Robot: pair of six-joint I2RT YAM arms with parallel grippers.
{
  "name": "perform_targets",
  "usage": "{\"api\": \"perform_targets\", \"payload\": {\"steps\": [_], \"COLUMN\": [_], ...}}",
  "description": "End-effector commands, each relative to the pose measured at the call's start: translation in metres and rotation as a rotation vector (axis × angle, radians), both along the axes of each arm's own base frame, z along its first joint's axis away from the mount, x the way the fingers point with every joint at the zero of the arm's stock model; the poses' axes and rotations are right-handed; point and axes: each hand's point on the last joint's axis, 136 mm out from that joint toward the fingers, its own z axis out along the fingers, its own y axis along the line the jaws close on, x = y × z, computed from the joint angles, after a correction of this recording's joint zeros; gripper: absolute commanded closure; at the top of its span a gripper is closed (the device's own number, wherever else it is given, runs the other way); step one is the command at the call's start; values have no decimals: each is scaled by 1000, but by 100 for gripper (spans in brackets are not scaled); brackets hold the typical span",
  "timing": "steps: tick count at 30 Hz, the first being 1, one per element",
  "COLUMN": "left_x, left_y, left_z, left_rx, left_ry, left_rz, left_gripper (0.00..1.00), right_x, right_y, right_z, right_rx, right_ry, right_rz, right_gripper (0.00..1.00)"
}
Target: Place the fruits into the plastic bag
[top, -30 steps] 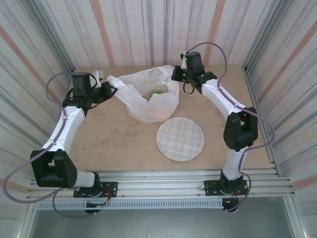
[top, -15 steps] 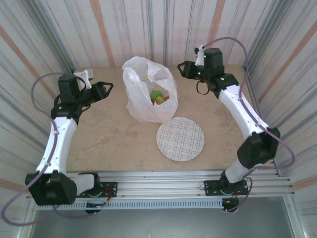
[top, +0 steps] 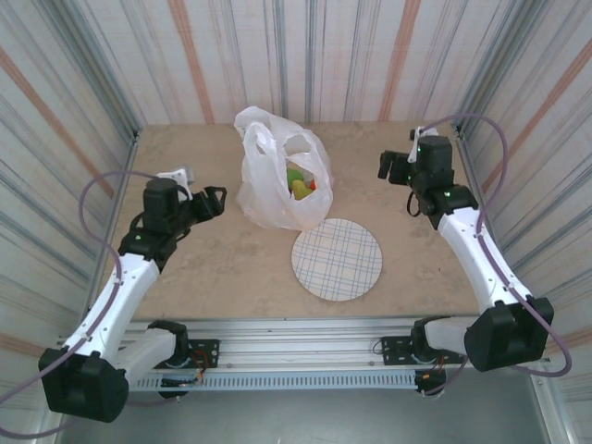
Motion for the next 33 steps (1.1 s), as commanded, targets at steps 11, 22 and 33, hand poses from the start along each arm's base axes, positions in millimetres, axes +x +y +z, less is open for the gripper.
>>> {"api": "perform_targets", "payload": {"steps": [11, 22, 33], "left_x": [46, 61, 63], "left_y": [100, 93, 84], "left_z": [-58, -116, -136], "left_rx": [688, 730, 500], "left_ry": [-33, -119, -233], "left_rz": [476, 257, 62], "left_gripper": [4, 1, 1], "right_x": [-1, 4, 0], "right_y": [-91, -72, -63], "right_z": [-115, -160, -177], "right_rx": [-219, -168, -101], "right_ry": [60, -64, -139], "right_rz": [-315, -131, -39], "right_gripper": [1, 1, 1]}}
